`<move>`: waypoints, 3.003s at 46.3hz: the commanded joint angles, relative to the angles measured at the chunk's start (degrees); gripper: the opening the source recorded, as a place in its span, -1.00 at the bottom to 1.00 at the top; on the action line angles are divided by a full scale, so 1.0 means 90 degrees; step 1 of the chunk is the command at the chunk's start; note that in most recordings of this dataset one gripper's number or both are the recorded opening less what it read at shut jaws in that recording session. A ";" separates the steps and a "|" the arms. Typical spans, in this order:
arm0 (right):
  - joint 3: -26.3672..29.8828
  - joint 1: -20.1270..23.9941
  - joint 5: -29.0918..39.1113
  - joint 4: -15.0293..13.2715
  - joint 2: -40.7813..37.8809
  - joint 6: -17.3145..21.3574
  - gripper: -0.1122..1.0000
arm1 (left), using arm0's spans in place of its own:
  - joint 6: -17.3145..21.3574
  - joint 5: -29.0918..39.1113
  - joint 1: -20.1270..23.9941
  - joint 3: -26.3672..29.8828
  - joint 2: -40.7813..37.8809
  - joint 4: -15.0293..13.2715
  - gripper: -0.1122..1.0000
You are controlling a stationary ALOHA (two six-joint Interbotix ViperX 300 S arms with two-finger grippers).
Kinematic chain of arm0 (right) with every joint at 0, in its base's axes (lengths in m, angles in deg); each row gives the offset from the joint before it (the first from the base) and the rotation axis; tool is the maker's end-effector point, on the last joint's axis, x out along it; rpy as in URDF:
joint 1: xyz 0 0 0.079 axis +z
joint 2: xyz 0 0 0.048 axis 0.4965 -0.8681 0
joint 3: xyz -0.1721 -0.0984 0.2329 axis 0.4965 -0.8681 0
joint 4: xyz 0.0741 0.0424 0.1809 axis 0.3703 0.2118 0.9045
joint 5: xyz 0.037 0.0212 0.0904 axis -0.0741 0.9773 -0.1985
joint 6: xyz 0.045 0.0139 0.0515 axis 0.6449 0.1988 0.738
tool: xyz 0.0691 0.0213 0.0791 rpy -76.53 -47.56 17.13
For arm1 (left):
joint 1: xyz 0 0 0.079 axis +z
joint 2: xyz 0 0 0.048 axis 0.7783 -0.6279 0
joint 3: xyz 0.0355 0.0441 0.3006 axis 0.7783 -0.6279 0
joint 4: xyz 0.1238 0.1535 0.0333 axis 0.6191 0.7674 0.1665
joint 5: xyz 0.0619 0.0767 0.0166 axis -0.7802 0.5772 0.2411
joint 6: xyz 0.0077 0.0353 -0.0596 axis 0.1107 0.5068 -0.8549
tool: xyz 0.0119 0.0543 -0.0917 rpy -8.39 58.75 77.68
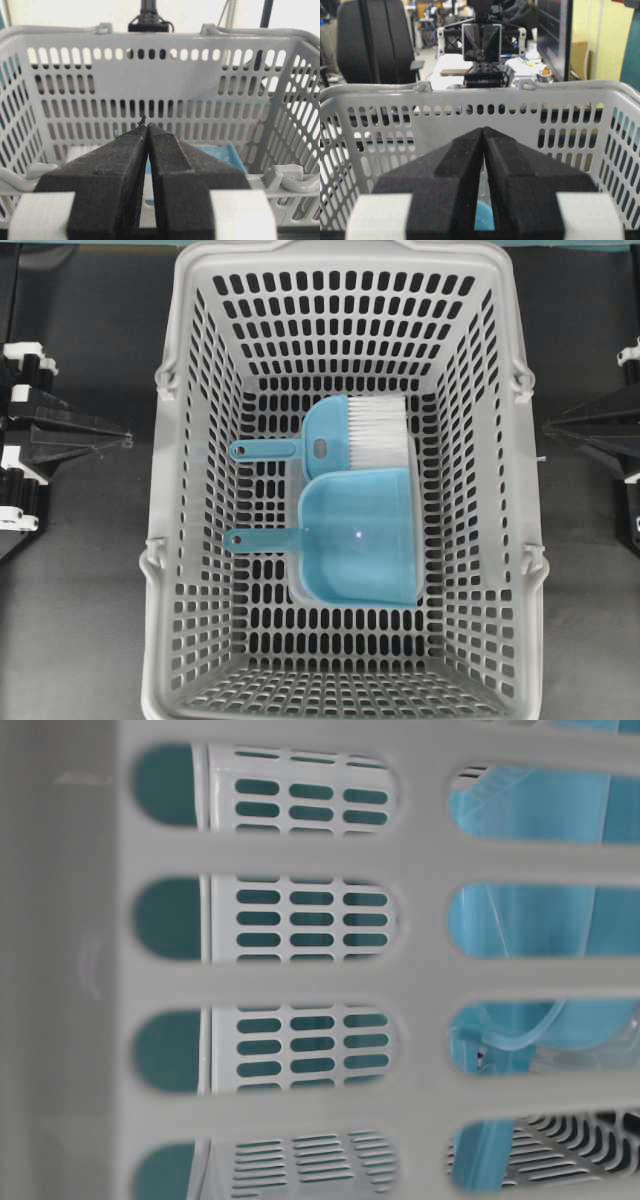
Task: Pick up the dustpan from the shopping basket with the left arm.
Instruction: 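Move the left gripper toward the basket above the dustpan handle, then lower the left gripper into the basket around the dustpan handle and close, then lift the dustpan by its handle with the left gripper, raising it upward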
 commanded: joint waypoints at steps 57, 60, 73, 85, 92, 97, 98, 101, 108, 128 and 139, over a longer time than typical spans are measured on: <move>0.1182 -0.0049 0.3076 0.0039 0.0098 -0.0156 0.63 | -0.0137 0.7285 -0.0313 0.5605 -0.3916 0.0264 -0.77; 0.1182 -0.0049 0.3086 0.0039 0.0117 -0.0146 0.62 | -0.0166 0.7549 -0.0322 0.5801 -0.4150 0.0264 -0.58; 0.1162 -0.0049 0.3047 0.0039 0.0137 -0.0137 0.62 | -0.0479 0.8438 -0.0547 0.6689 -0.5488 0.0264 0.78; 0.1152 -0.0049 0.3027 0.0049 0.0137 -0.0127 0.62 | -0.0781 0.8535 -0.0869 0.6689 -0.6299 0.0264 0.80; 0.1143 -0.0039 0.3008 0.0059 0.0146 -0.0117 0.62 | -0.0859 0.8545 -0.0898 0.6494 -0.6563 0.0264 0.80; 0.1123 -0.0039 0.2988 0.0049 0.0156 -0.0117 0.62 | -0.0859 0.8506 -0.0908 0.6377 -0.6670 0.0264 0.80; 0.1113 -0.0039 0.2979 0.0049 0.0166 -0.0117 0.62 | -0.0859 0.8506 -0.0898 0.6357 -0.6689 0.0264 0.80; 0.1104 -0.0039 0.2969 0.0049 0.0176 -0.0117 0.62 | -0.0859 0.8496 -0.0898 0.6289 -0.6729 0.0264 0.80; 0.1074 -0.0039 0.2969 0.0059 0.0215 -0.0117 0.62 | -0.0830 0.8350 -0.0889 0.6094 -0.6855 0.0264 0.79; 0.1025 -0.0039 0.2969 0.0078 0.0254 -0.0078 0.62 | -0.0801 0.7891 -0.0908 0.6016 -0.6758 0.0273 -0.29; 0.0967 -0.0039 0.2969 0.0078 0.0322 0.0029 0.62 | -0.0801 0.7871 -0.0879 0.6064 -0.6113 0.0264 -0.29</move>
